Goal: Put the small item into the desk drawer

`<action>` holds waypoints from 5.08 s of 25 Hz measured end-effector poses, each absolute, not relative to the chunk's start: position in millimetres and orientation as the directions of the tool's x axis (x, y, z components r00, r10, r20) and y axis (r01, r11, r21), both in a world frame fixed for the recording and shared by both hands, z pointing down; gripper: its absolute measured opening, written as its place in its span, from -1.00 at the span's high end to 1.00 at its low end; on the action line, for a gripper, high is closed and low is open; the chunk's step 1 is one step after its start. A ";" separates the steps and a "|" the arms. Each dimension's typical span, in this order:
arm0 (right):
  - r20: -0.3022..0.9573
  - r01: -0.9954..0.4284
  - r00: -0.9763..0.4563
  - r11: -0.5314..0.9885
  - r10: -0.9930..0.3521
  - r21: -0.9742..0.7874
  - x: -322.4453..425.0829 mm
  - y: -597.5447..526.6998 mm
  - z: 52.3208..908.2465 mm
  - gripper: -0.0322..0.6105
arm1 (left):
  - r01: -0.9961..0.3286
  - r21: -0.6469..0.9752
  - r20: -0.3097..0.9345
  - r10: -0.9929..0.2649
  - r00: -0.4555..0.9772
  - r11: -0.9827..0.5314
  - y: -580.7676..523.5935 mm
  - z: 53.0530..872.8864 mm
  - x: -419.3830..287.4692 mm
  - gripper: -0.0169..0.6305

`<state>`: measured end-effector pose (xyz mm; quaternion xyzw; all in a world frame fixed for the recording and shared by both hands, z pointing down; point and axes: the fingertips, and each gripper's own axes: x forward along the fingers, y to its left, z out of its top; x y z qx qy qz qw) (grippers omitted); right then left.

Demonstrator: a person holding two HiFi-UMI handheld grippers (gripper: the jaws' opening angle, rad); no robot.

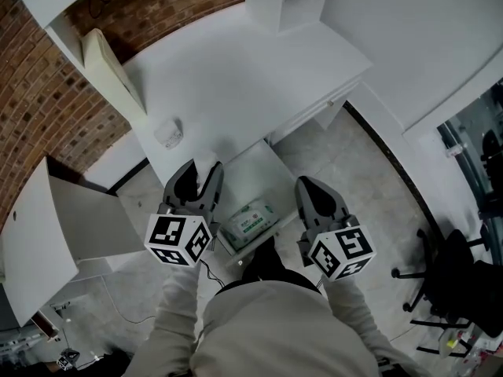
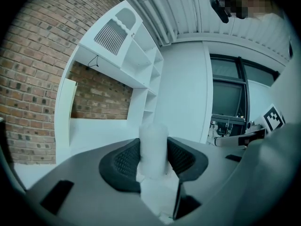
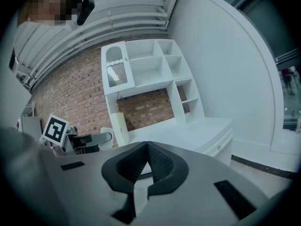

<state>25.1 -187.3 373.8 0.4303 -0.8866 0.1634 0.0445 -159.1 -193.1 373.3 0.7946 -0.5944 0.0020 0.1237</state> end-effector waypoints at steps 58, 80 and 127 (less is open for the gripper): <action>0.346 -0.871 -0.485 0.408 -0.803 -0.274 91.1 -226.8 423.7 0.81 | -0.820 0.089 0.802 -0.448 0.396 -0.565 -252.8 707.5 -51.0 0.38; 0.420 -0.888 -0.456 0.368 -0.785 -0.275 97.3 -241.6 450.0 0.81 | -0.800 0.124 0.927 -0.219 0.304 -0.587 -239.8 797.2 -63.4 0.38; 0.269 -0.800 -0.597 0.537 -0.756 -0.266 38.8 -209.7 398.2 0.81 | -0.921 0.058 0.375 -0.847 0.377 -0.385 -231.9 458.6 -114.0 0.61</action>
